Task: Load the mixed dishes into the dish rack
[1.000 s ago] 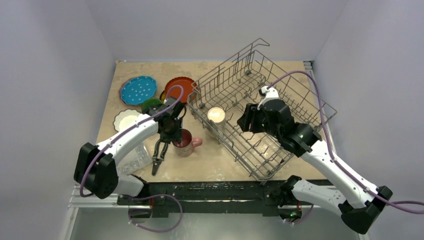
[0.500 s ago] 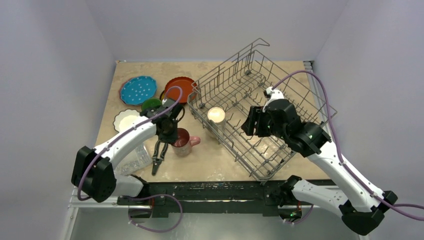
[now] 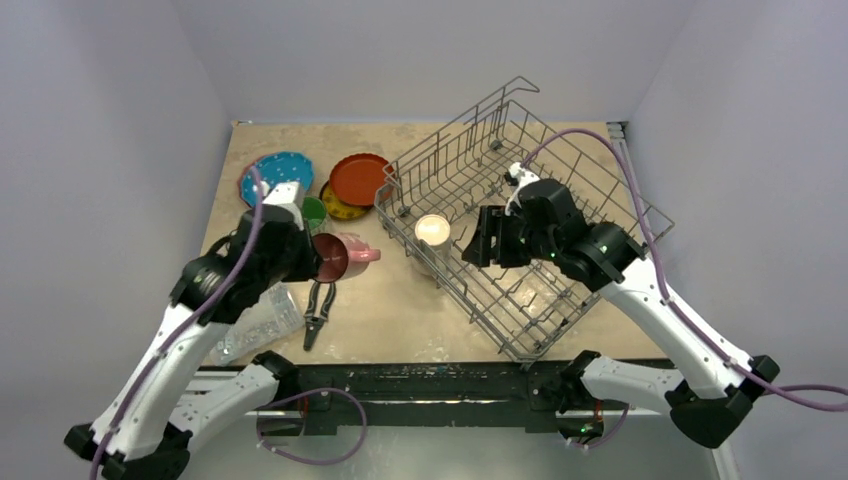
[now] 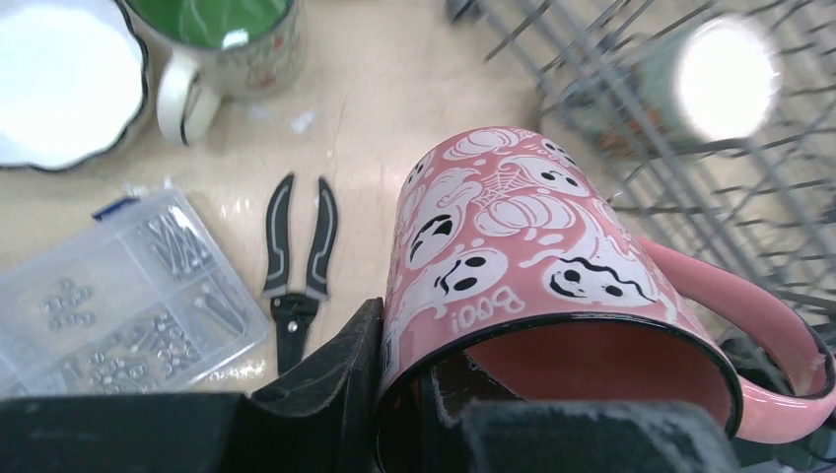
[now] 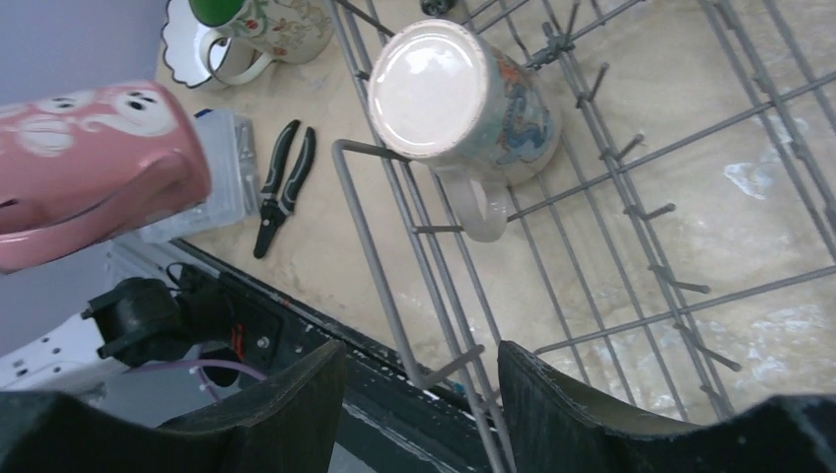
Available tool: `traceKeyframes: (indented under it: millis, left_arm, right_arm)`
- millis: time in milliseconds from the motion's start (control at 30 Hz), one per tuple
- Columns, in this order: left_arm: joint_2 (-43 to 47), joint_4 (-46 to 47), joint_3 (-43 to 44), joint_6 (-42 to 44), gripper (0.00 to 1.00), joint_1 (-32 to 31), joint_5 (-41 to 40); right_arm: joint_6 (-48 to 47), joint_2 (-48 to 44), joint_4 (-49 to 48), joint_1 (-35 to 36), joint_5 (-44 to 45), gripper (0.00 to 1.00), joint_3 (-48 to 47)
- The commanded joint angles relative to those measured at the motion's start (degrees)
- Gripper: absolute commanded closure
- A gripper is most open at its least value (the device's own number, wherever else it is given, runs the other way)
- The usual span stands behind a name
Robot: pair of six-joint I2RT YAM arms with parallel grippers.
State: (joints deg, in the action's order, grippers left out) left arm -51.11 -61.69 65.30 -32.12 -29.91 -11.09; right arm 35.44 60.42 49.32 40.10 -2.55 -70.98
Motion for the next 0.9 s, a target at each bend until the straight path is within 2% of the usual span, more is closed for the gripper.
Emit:
traceKeyframes:
  millis: [0,100,200,333,433,467,733,867]
  left_arm:
    - [7.23,9.98,6.96,3.1,1.0,0.43,-1.26]
    - [9.27,14.87,9.08,3.85,1.0,0.39,-2.35]
    - [9.93,19.23,10.81,4.87,1.0,0.39,-3.43]
    - [9.69,23.82,12.57,7.06,1.0,0.38,-3.43]
    - [9.41,26.9,12.52,8.95,1.0,0.43,-2.87]
    - [9.46,28.22,11.92,9.49,1.0,0.4,-2.66]
    - [9.33,37.35,7.99,10.39,1.0,0.38,0.66]
    - [8.73,39.4,7.24,11.38,1.0,0.38,3.25]
  right_arm:
    - [1.89,4.0,-2.21,0.13,-8.74,0.42,-6.91]
    - [3.09,6.77,-2.86,0.23,-11.88,0.41,-11.82]
    - [7.27,9.16,-6.95,0.29,-17.95,0.36,-16.13]
    - [24.94,10.91,-24.79,0.96,-29.19,0.21,-15.3]
    - [38.37,11.92,-37.65,2.57,-30.23,0.03,-12.9]
    - [40.92,12.68,-39.63,2.87,-30.02,0.02,-13.06]
    - [53.78,20.89,-48.18,6.2,-34.74,0.06,-14.59]
    - [59.3,22.13,-56.22,7.76,-35.07,0.21,-12.62]
